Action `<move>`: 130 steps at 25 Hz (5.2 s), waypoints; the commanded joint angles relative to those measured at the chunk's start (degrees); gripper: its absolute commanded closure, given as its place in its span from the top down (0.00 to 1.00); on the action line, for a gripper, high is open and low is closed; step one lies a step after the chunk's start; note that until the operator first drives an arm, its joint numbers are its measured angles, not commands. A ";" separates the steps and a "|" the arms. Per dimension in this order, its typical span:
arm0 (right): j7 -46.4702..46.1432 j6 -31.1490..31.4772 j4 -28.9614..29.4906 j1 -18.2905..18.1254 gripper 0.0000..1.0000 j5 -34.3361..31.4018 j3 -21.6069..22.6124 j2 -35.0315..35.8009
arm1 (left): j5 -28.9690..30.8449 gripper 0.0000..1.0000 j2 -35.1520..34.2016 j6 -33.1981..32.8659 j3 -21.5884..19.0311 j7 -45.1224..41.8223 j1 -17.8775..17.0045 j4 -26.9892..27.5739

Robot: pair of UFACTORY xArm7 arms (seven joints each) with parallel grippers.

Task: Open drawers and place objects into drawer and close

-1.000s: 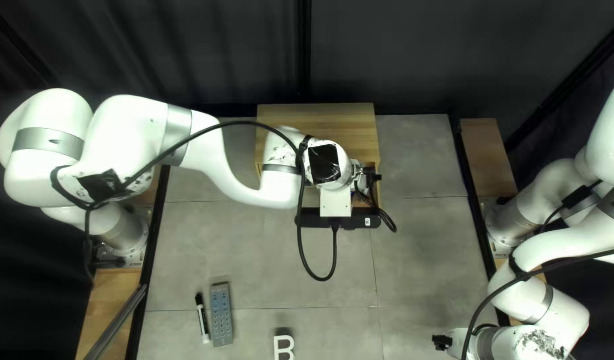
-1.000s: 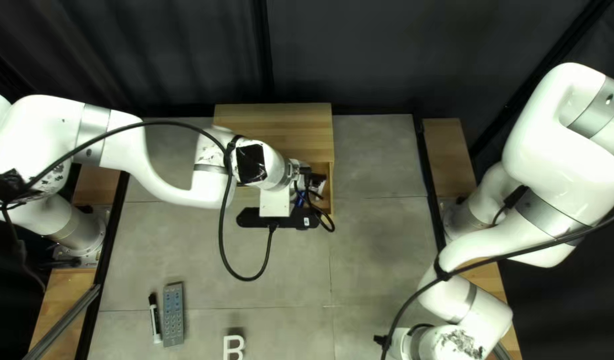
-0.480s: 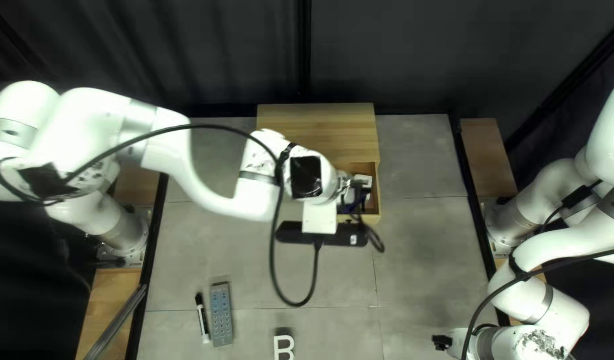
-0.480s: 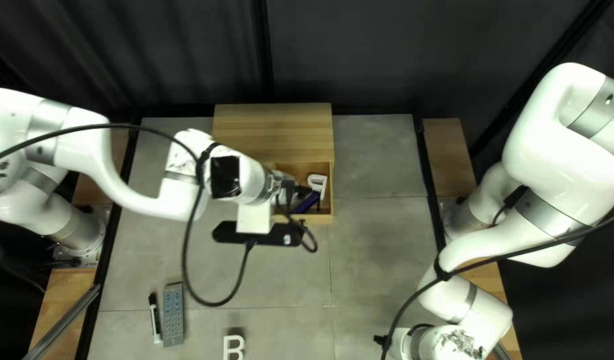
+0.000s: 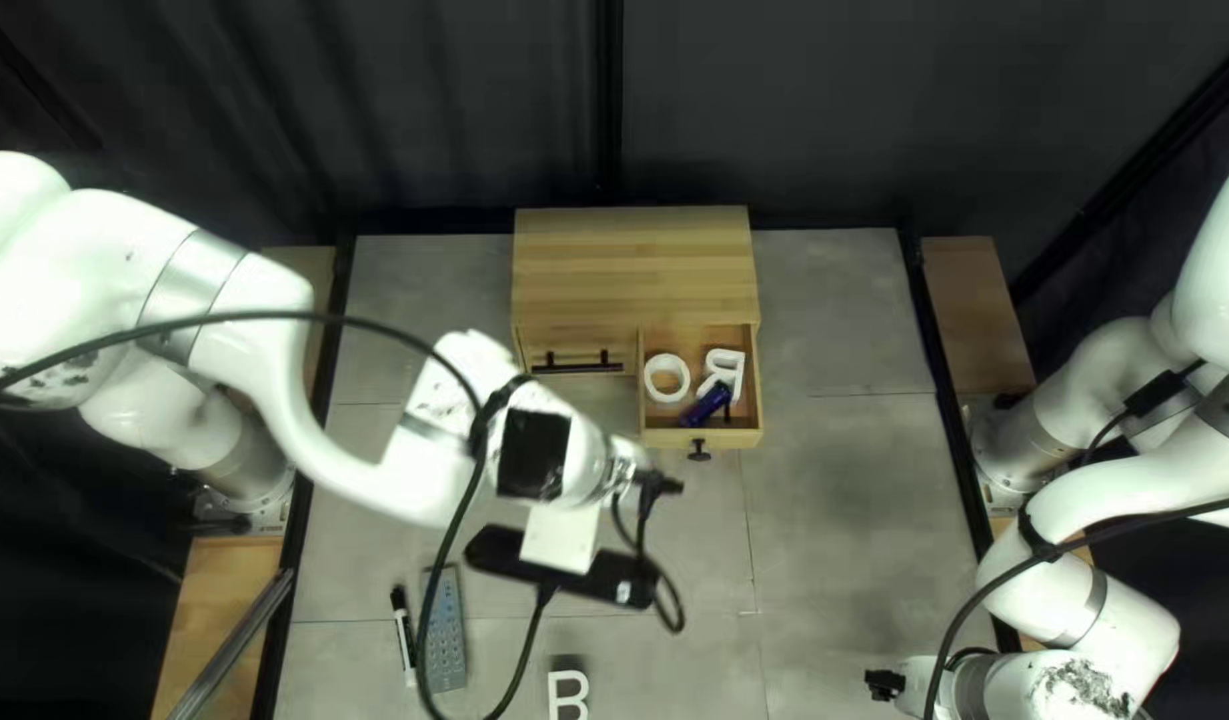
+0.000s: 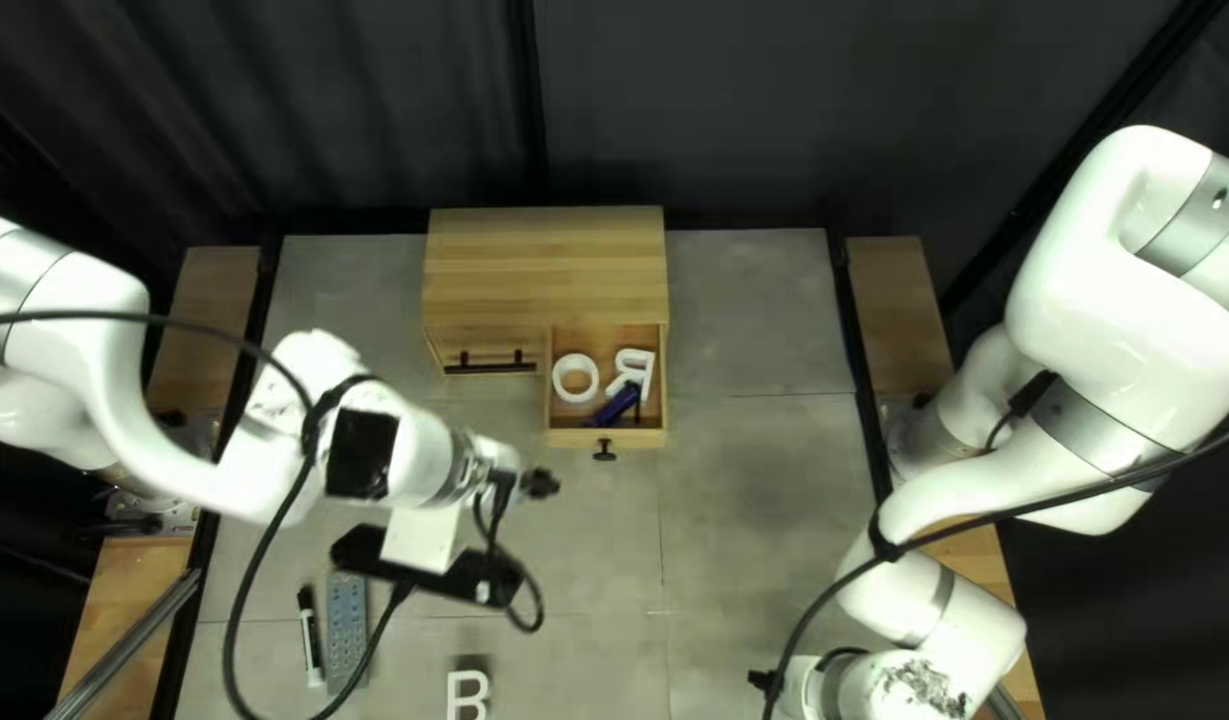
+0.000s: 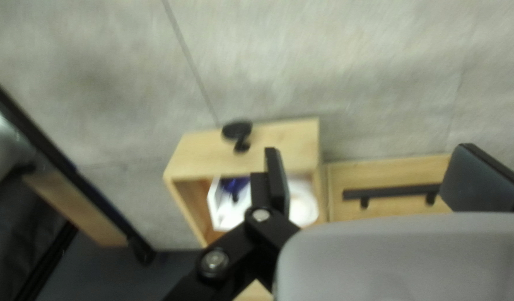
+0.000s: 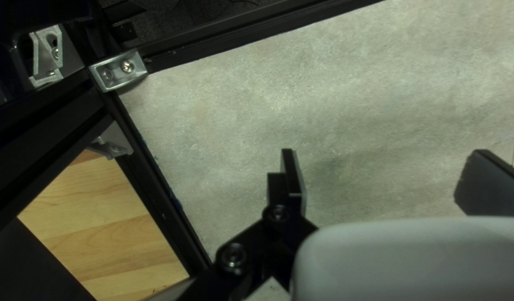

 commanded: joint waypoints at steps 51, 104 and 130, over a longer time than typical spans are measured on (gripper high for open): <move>0.00 0.00 0.00 0.00 1.00 0.00 0.00 0.00 | -24.83 1.00 6.62 -25.24 -16.44 -29.52 -14.19 -19.17; 0.00 0.00 0.00 0.00 1.00 0.00 0.00 0.00 | -26.89 1.00 3.75 -23.41 -12.49 -24.89 -9.18 -26.52; 0.00 0.00 0.00 0.00 1.00 0.00 0.00 0.00 | -18.77 0.52 4.18 -26.92 -12.81 -42.42 -11.74 -26.67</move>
